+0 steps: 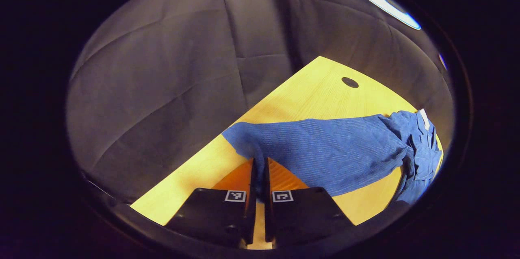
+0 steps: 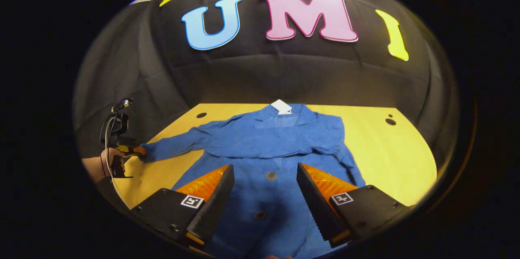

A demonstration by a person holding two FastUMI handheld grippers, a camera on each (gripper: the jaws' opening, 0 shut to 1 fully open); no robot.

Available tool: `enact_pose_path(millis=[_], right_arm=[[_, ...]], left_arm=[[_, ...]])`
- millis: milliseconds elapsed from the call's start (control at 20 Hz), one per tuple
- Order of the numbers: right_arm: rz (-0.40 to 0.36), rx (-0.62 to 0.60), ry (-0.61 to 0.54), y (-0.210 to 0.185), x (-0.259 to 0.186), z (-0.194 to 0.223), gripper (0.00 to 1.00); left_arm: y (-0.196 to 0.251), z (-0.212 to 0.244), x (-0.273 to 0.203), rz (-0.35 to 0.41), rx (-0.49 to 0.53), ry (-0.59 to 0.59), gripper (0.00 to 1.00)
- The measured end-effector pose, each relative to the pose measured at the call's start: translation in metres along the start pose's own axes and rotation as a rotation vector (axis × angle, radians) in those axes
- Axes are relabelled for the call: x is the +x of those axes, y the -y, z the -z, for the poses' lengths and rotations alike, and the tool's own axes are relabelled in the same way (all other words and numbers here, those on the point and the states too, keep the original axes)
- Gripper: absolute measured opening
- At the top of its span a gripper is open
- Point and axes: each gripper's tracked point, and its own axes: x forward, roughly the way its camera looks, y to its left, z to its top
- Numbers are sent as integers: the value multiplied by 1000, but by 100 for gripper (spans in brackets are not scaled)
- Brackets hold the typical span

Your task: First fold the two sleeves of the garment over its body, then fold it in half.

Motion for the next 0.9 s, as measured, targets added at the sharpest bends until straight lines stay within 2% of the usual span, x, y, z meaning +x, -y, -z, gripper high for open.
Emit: enact_pose_path(millis=[50, 100, 150, 250, 400, 500, 650, 750, 900], right_arm=[[-2, 3, 2, 6, 0, -3, 98], [-3, 5, 1, 11, 1, -4, 98], [3, 2, 0, 19, 2, -6, 98], [27, 3, -7, 38, 0, -8, 98], [63, 28, -12, 62, 1, -8, 98], [97, 41, -27, 80, -2, -3, 98], [150, 74, -20, 104, -13, -2, 98], [204, 94, -15, 126, -25, 2, 98], [280, 149, -15, 155, -43, 10, 98]], left_arm=[[8, 1, -6, 54, -37, -3, 2], [20, 0, -11, 97, -78, -17, 1], [24, -4, -17, 98, -87, -3, 0], [31, -20, -27, 94, -61, 71, 0], [89, -47, -66, 225, -23, 150, 0], [150, -65, -90, 332, 40, 226, 0], [278, -65, -126, 556, 110, 292, 0], [378, -29, -152, 733, 187, 256, 0], [484, 36, -164, 876, 312, 140, 0]])
